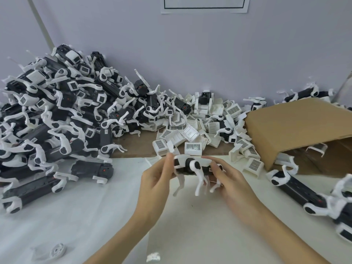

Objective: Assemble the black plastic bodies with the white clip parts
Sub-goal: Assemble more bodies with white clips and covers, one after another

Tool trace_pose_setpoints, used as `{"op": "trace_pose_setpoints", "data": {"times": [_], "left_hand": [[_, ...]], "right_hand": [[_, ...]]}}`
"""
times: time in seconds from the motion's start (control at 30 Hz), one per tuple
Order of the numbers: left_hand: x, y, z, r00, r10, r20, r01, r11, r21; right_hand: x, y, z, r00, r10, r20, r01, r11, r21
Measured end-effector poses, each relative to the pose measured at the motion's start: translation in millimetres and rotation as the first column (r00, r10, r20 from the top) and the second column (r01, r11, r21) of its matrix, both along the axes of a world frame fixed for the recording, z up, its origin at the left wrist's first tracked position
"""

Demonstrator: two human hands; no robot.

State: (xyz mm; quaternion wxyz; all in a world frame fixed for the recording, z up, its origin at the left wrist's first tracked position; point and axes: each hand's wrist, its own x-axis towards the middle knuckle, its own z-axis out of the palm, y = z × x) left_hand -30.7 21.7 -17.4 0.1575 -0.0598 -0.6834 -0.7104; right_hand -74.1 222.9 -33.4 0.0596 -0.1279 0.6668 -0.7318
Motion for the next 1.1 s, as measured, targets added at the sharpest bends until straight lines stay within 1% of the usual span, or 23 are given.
{"op": "trace_pose_setpoints", "data": {"times": [0.07, 0.13, 0.2, 0.27, 0.3, 0.33, 0.37, 0.4, 0.43, 0.47, 0.5, 0.53, 0.57, 0.63, 0.7, 0.73, 0.77, 0.83, 0.93, 0.97, 1.03, 1.07, 1.1], "left_hand": [[-3, -2, -1, 0.998, -0.057, 0.02, 0.056, 0.997, 0.058], [-7, -5, -3, 0.996, -0.065, 0.066, 0.057, 0.992, 0.114], [-11, -9, -7, 0.993, -0.034, 0.111, 0.022, 0.993, 0.114], [-14, -13, -10, 0.995, 0.012, 0.102, -0.022, 0.996, 0.092], [-15, -14, -11, 0.995, 0.034, 0.097, -0.043, 0.995, 0.089], [-16, -16, -13, 0.994, 0.054, 0.099, -0.063, 0.994, 0.086], [-17, -17, -15, 0.992, 0.07, 0.103, -0.079, 0.994, 0.082], [-18, -18, -17, 0.991, 0.079, 0.11, -0.088, 0.993, 0.074], [-19, -18, -18, 0.99, 0.08, 0.119, -0.088, 0.994, 0.058], [-19, -19, -19, 0.989, 0.075, 0.129, -0.08, 0.996, 0.036], [-19, -19, -19, 0.988, 0.068, 0.137, -0.07, 0.997, 0.013], [-19, -18, -19, 0.988, 0.063, 0.144, -0.062, 0.998, -0.01], [-18, -17, -19, 0.986, 0.06, 0.154, -0.054, 0.998, -0.04], [-17, -17, -19, 0.983, 0.065, 0.17, -0.047, 0.993, -0.109], [-17, -17, -20, 0.979, 0.075, 0.188, -0.046, 0.987, -0.156], [-17, -16, -20, 0.978, 0.08, 0.194, -0.046, 0.984, -0.169], [-16, -16, -20, 0.977, 0.081, 0.198, -0.045, 0.983, -0.178], [-16, -15, -18, 0.976, 0.085, 0.202, -0.046, 0.981, -0.188], [-15, -14, -16, 0.974, 0.117, 0.196, -0.076, 0.976, -0.203], [-16, -14, -16, 0.973, 0.121, 0.197, -0.079, 0.974, -0.21], [-17, -13, -17, 0.972, 0.12, 0.202, -0.074, 0.973, -0.221], [-19, -12, -19, 0.973, 0.14, 0.185, -0.091, 0.964, -0.251], [-20, -13, -22, 0.973, 0.188, 0.134, -0.138, 0.938, -0.318]], "right_hand": [[-3, 6, 3, 0.998, 0.045, 0.036, -0.044, 0.999, -0.033], [-6, 12, 8, 0.985, 0.15, 0.088, -0.149, 0.989, -0.016], [-8, 16, 14, 0.95, 0.242, 0.199, -0.251, 0.968, 0.023], [-15, 21, 26, 0.912, 0.277, 0.304, -0.291, 0.957, 0.001], [-22, 26, 35, 0.903, 0.267, 0.336, -0.266, 0.963, -0.05], [-29, 32, 47, 0.903, 0.255, 0.345, -0.218, 0.965, -0.144], [-38, 40, 60, 0.914, 0.25, 0.32, -0.156, 0.944, -0.291], [-48, 49, 73, 0.937, 0.24, 0.253, -0.093, 0.872, -0.48], [-57, 58, 87, 0.965, 0.21, 0.157, -0.053, 0.742, -0.668], [-64, 68, 98, 0.985, 0.162, 0.064, -0.044, 0.584, -0.811], [-70, 76, 105, 0.994, 0.108, 0.013, -0.039, 0.464, -0.885], [-76, 81, 107, 0.998, 0.055, 0.015, -0.011, 0.436, -0.9], [-80, 84, 105, 0.999, 0.022, 0.049, 0.032, 0.487, -0.873], [-84, 84, 91, 0.991, 0.034, 0.131, 0.079, 0.644, -0.761], [-86, 76, 69, 0.974, 0.037, 0.221, 0.12, 0.749, -0.652], [-87, 72, 59, 0.969, -0.006, 0.248, 0.153, 0.802, -0.578], [-89, 68, 51, 0.966, -0.08, 0.246, 0.191, 0.861, -0.47], [-95, 60, 41, 0.959, -0.235, 0.157, 0.266, 0.939, -0.217], [-110, 50, 40, 0.945, -0.325, -0.035, 0.326, 0.94, 0.098], [-117, 48, 40, 0.933, -0.339, -0.121, 0.357, 0.911, 0.207], [-130, 45, 39, 0.898, -0.336, -0.283, 0.43, 0.805, 0.409], [-134, 42, 37, 0.891, -0.31, -0.33, 0.441, 0.76, 0.477], [-138, 39, 35, 0.894, -0.28, -0.35, 0.434, 0.736, 0.52]]}}
